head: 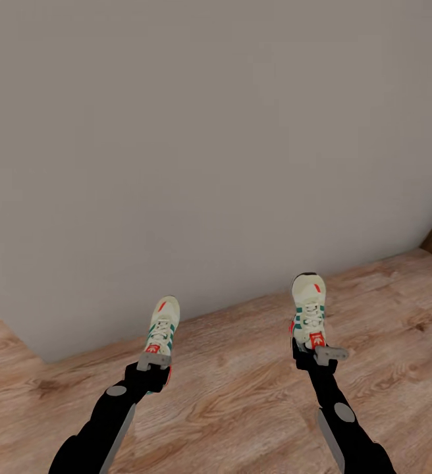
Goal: Pick up the two gym shoes and the two sandals from the corridor floor and place them onto the hallstand (shoe rack) in the corridor, making sure they are on the rack and not on the floor. Arrange them so the two gym shoes are next to each other and the two sandals are next to each other.
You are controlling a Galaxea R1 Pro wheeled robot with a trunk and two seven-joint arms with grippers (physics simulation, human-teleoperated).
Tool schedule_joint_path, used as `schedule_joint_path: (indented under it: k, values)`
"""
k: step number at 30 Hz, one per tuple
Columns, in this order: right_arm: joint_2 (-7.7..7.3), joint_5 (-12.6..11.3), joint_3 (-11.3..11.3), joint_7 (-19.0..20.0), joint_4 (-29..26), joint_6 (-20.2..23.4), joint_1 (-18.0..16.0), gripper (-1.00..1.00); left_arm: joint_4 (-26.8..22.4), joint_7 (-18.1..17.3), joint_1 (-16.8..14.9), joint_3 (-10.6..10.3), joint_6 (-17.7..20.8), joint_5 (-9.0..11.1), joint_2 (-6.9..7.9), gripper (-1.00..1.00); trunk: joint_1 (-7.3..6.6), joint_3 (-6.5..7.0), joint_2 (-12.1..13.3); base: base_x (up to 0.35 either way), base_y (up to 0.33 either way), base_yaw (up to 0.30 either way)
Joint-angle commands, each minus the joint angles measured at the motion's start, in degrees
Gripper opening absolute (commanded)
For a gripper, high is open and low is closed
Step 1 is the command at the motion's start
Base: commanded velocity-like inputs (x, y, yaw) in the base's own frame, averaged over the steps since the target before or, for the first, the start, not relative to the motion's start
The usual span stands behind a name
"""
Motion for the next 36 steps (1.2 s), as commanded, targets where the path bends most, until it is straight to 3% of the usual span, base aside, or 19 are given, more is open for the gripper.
schedule_joint_path:
  k: [1, 27, 31, 36]
  values:
    - [0.0, 0.0, 0.0, 0.0, 0.0, 0.0, 0.0, -1.0, 0.0, 0.0, 0.0, 0.0, 0.0, 0.0, 0.0, -1.0, 0.0, 0.0, 0.0, 0.0, 0.0, -0.293]
    - [0.01, 0.0, 0.0, 0.0, 0.0, 0.0, 0.0, -1.0, 0.0, 0.4, 0.0, 0.1, 0.0, 0.0, 0.0, -1.0, 0.0, 0.0, 0.0, 0.0, 0.0, -0.3]
    - [0.01, 0.0, 0.0, 0.0, 0.0, 0.0, 0.0, -1.0, 0.0, 0.3, 0.0, 0.1, 0.0, 0.0, 0.0, -1.0, -0.88, 0.72, 1.6, 0.0, 0.0, -0.3]
    - [-0.03, 0.0, 0.0, 0.0, 0.0, 0.0, 0.0, -1.0, 0.0, 0.2, 0.0, 0.0, 0.0, 0.0, 0.0, -1.0, -0.88, 0.72, 1.6, 0.0, 0.0, -0.3]
